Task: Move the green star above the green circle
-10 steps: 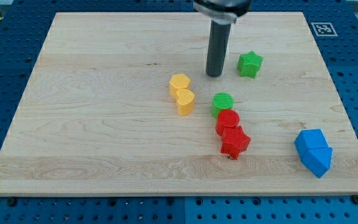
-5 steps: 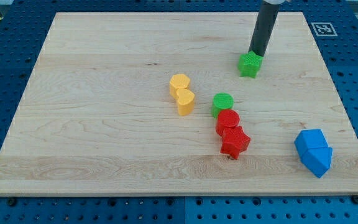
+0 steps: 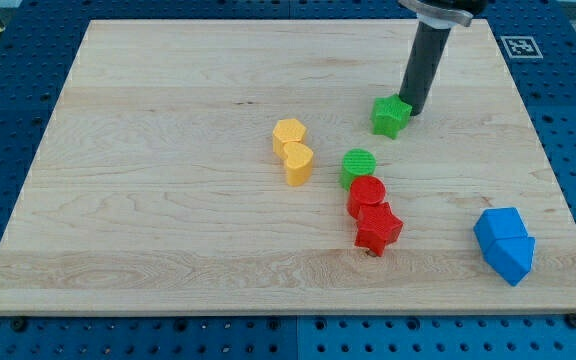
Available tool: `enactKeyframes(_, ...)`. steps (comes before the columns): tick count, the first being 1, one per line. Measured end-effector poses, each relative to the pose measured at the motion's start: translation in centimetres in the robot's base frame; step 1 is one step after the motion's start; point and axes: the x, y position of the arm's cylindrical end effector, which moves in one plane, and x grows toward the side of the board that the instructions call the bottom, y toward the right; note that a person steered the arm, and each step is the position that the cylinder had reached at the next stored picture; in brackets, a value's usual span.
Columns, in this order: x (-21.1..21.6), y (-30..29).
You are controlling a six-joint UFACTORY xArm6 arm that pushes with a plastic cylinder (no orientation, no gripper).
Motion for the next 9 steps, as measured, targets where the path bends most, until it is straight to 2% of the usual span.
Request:
enactKeyframes(3,1.4,-5.1)
enactKeyframes(6,2.1,-6.8)
enactKeyframes(7,-0.9,-7.7)
enactKeyframes(8,-1.1,-10.6)
enactKeyframes(9,-0.8,-11.2)
